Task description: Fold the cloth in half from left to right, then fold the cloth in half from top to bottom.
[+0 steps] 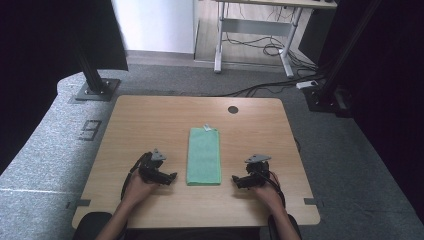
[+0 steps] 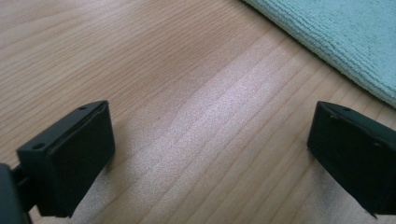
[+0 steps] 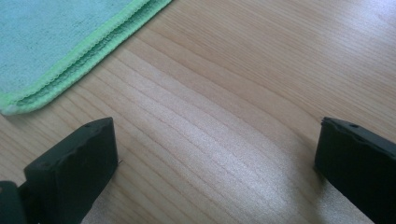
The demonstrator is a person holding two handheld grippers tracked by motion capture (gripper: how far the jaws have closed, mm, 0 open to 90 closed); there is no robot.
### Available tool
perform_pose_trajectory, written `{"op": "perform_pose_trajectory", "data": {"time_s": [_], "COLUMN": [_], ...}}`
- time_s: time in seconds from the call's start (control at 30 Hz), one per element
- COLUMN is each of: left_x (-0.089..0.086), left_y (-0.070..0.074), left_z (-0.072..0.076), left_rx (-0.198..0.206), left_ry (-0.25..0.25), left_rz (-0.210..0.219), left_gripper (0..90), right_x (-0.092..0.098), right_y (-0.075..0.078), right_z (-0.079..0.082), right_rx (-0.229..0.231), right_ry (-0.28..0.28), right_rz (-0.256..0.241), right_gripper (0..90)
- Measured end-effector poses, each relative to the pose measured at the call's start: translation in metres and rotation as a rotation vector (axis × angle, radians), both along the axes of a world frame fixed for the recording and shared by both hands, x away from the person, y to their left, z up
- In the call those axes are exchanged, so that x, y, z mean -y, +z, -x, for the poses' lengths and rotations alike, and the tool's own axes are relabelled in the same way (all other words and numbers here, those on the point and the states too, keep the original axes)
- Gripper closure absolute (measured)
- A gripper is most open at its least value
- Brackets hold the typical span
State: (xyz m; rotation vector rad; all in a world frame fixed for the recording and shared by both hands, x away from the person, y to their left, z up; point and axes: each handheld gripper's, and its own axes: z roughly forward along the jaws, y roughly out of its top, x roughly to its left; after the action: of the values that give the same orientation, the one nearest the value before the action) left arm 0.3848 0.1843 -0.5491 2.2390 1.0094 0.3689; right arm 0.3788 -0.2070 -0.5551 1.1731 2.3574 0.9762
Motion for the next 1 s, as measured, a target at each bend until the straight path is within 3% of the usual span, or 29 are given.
{"op": "perform_pose_trajectory", "data": {"time_s": [1.0], "left_x": [0.0028], "left_y": [0.0015], "left_z": [-0.0041], "left_rx": [-0.014], "left_ry": [0.007], "left_rz": [0.003], "left_gripper": [0.0], "right_x": [-0.0011], "right_y": [-0.0007], "right_z": [0.0005], "right_rx": [0.006], "right_ry": [0.009], "right_rz": [-0.008], "right_gripper": [0.0]}}
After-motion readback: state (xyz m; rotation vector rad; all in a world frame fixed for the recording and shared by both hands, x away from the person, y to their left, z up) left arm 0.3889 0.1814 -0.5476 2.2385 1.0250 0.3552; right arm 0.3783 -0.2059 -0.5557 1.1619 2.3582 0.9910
